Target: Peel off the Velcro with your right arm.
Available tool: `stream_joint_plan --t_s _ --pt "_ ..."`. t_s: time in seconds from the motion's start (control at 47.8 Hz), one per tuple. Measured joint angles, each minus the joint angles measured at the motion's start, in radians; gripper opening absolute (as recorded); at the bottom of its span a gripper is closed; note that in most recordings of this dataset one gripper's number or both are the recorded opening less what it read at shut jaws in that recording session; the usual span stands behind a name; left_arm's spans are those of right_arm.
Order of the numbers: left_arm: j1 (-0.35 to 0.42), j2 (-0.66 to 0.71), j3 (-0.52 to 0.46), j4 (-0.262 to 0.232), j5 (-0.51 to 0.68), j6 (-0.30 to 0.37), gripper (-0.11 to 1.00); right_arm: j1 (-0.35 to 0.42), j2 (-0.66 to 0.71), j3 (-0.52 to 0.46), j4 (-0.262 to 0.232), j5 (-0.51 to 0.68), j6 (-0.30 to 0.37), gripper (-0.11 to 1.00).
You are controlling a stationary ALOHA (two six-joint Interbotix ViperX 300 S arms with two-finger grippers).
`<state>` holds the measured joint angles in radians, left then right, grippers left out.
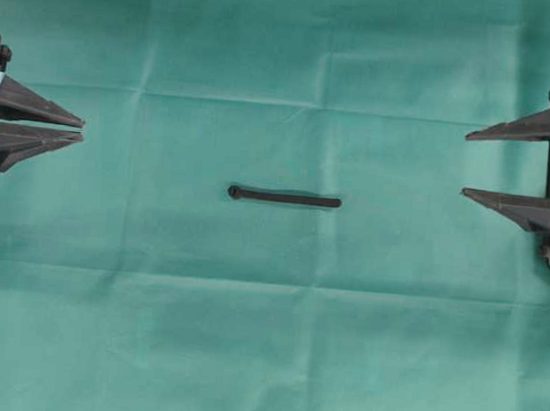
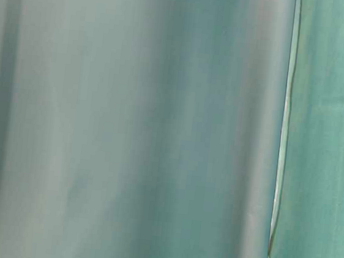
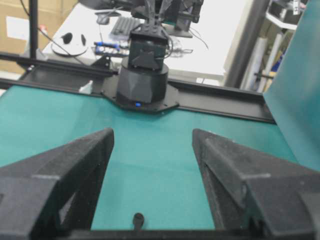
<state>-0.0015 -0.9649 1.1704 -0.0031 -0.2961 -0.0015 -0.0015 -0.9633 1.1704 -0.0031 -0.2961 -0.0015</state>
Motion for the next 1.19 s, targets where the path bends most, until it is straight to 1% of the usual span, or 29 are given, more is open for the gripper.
stream_joint_plan --t_s 0.042,0.063,0.105,0.167,0.272,0.335,0.397,0.502,0.565,0.606,0.627,0.711,0.732,0.753,0.857,0.878,1.046,1.192 --pt "0.0 0.002 0.002 -0.002 -0.006 0.003 0.22 0.0 0.002 0.002 0.0 -0.002 0.002 0.22" --pt "0.0 0.002 0.006 -0.003 -0.014 0.011 0.18 0.0 0.0 0.009 0.0 -0.002 0.005 0.17" --pt "-0.002 0.003 0.017 -0.008 -0.034 0.009 0.09 -0.002 0.002 0.018 0.0 -0.003 0.005 0.09" --pt "-0.002 0.006 0.031 -0.009 -0.063 0.011 0.01 -0.002 0.003 0.028 0.002 -0.011 0.005 -0.01" --pt "0.002 0.006 0.051 -0.011 -0.098 0.011 0.0 -0.003 0.003 0.041 0.002 -0.017 0.005 -0.09" --pt "0.006 0.006 0.06 -0.011 -0.11 0.009 0.0 -0.003 0.003 0.049 0.002 -0.02 0.005 -0.08" --pt "0.011 0.006 0.067 -0.011 -0.124 0.008 0.0 -0.006 0.003 0.055 0.002 -0.026 0.005 -0.03" --pt "0.011 0.006 0.071 -0.011 -0.144 0.005 0.02 -0.011 0.002 0.064 0.002 -0.044 0.005 0.15" --pt "0.011 0.008 0.072 -0.011 -0.155 0.005 0.11 -0.015 0.002 0.069 0.002 -0.054 0.005 0.3" --pt "0.011 0.008 0.072 -0.012 -0.158 0.005 0.19 -0.015 0.003 0.071 0.002 -0.057 0.005 0.42" --pt "0.012 0.008 0.072 -0.012 -0.16 0.005 0.24 -0.017 0.003 0.071 0.002 -0.058 0.005 0.5" --pt "0.012 0.008 0.074 -0.012 -0.164 0.008 0.5 -0.021 0.002 0.077 0.002 -0.061 0.005 0.75" --pt "0.011 0.008 0.074 -0.012 -0.164 0.009 0.56 -0.021 0.002 0.077 0.002 -0.061 0.005 0.8" --pt "0.011 0.008 0.074 -0.012 -0.164 0.011 0.63 -0.023 0.003 0.077 0.002 -0.061 0.005 0.82" --pt "0.014 0.008 0.074 -0.012 -0.166 0.009 0.89 -0.028 0.002 0.077 0.002 -0.063 0.003 0.83" --pt "0.015 0.009 0.074 -0.012 -0.166 0.008 0.92 -0.028 0.003 0.077 0.002 -0.061 0.005 0.83" --pt "0.035 0.064 0.06 -0.012 -0.183 0.008 0.92 -0.037 0.003 0.077 0.002 -0.064 0.005 0.82" --pt "0.058 0.19 0.009 -0.012 -0.221 0.009 0.92 -0.041 0.011 0.077 0.002 -0.063 0.005 0.82"
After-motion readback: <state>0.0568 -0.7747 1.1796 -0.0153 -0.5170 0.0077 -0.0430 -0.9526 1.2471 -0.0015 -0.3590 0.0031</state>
